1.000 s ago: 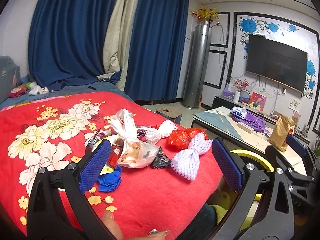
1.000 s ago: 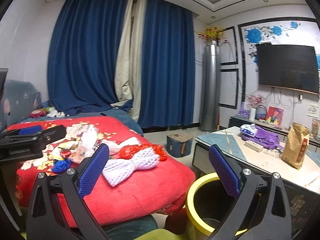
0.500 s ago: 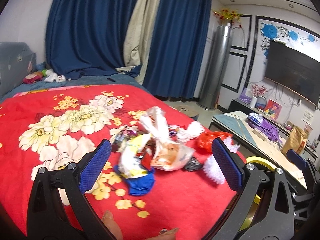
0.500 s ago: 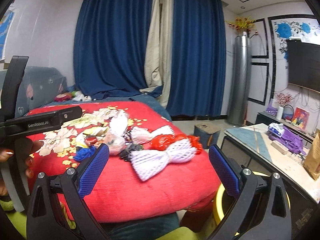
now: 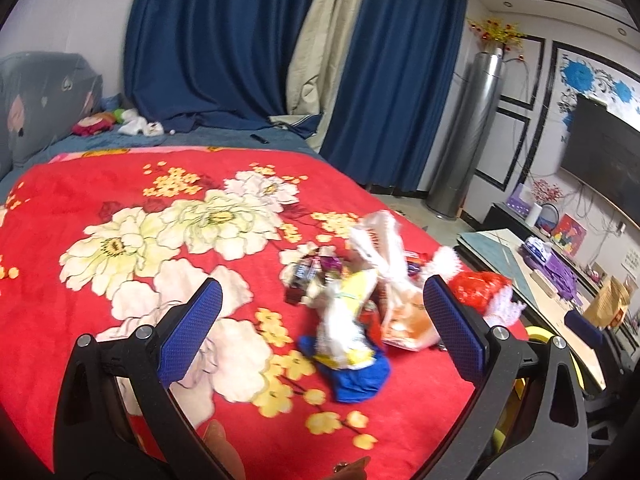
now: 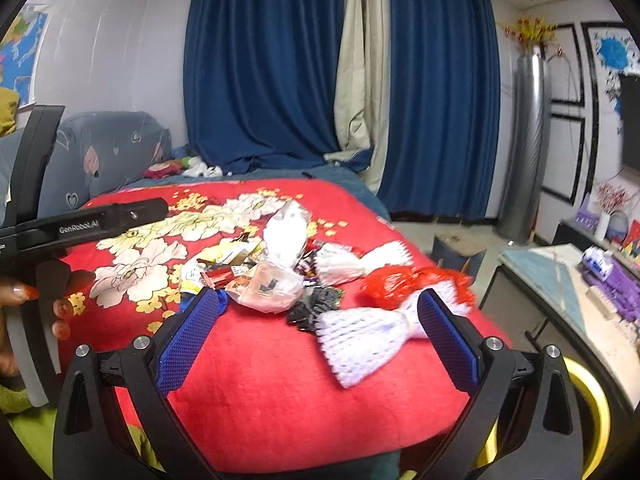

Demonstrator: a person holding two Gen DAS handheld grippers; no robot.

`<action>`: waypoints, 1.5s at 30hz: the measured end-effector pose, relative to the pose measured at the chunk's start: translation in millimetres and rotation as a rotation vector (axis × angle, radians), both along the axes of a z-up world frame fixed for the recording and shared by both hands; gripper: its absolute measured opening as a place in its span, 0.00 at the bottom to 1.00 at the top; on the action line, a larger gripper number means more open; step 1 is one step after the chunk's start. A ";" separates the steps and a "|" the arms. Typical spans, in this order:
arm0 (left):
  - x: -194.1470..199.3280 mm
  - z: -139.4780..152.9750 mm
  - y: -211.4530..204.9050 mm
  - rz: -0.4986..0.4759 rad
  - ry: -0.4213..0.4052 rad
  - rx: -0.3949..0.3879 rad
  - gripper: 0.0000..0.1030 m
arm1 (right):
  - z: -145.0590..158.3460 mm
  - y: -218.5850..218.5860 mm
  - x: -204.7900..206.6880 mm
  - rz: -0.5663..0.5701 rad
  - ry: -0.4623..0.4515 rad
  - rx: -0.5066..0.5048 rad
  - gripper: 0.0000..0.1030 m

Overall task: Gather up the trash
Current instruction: 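Reach the left tool to the yellow snack bag and close on it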

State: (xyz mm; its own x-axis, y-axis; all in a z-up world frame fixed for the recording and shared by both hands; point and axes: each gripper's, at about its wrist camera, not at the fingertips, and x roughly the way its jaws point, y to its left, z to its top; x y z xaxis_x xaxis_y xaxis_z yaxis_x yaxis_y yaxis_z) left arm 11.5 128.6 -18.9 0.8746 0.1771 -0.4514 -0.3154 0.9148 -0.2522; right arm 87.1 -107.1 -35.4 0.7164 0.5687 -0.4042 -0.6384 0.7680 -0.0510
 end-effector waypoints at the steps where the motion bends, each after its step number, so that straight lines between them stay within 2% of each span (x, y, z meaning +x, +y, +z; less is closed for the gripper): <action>1: 1.2 -1.5 6.7 0.009 0.007 -0.010 0.90 | -0.9 3.5 4.1 0.004 0.015 -0.001 0.94; 6: 11.3 -8.8 27.5 0.041 0.066 -0.044 0.90 | -3.7 18.9 20.5 0.020 0.053 -0.013 0.92; 8: 16.0 -11.6 34.7 0.037 0.083 -0.071 0.90 | -6.3 26.5 28.2 0.034 0.079 -0.021 0.87; 13: 28.2 -15.5 43.8 0.002 0.103 -0.114 0.90 | -14.3 42.6 44.0 0.065 0.149 -0.025 0.63; 19: 54.3 -22.2 48.3 -0.056 0.167 -0.168 0.90 | -22.7 56.9 57.9 0.084 0.212 -0.013 0.55; 23: 75.6 -34.9 48.8 -0.126 0.223 -0.246 0.89 | -25.4 62.0 65.2 0.095 0.247 -0.008 0.50; 30: 93.0 -47.0 37.7 -0.219 0.282 -0.286 0.74 | -29.5 62.5 72.8 0.114 0.286 0.013 0.41; 36: 98.9 -53.1 33.8 -0.258 0.302 -0.337 0.50 | -30.1 60.1 71.2 0.128 0.287 0.028 0.38; 38: 99.6 -55.7 33.5 -0.264 0.320 -0.360 0.47 | -29.4 57.8 69.5 0.129 0.287 0.032 0.36; 40: 98.6 -57.1 35.0 -0.270 0.317 -0.397 0.37 | -29.1 55.7 67.5 0.133 0.282 0.035 0.33; 45: 93.2 -52.7 38.1 -0.260 0.283 -0.419 0.30 | -26.9 51.1 63.3 0.144 0.273 0.050 0.28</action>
State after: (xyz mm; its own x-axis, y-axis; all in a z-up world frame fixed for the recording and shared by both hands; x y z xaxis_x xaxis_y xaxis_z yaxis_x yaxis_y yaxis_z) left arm 104.7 166.7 -71.6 0.7005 -0.2721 -0.6597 -0.2014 0.8114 -0.5486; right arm 150.3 -56.0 -62.3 0.4957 0.6805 -0.5396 -0.7258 0.6658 0.1728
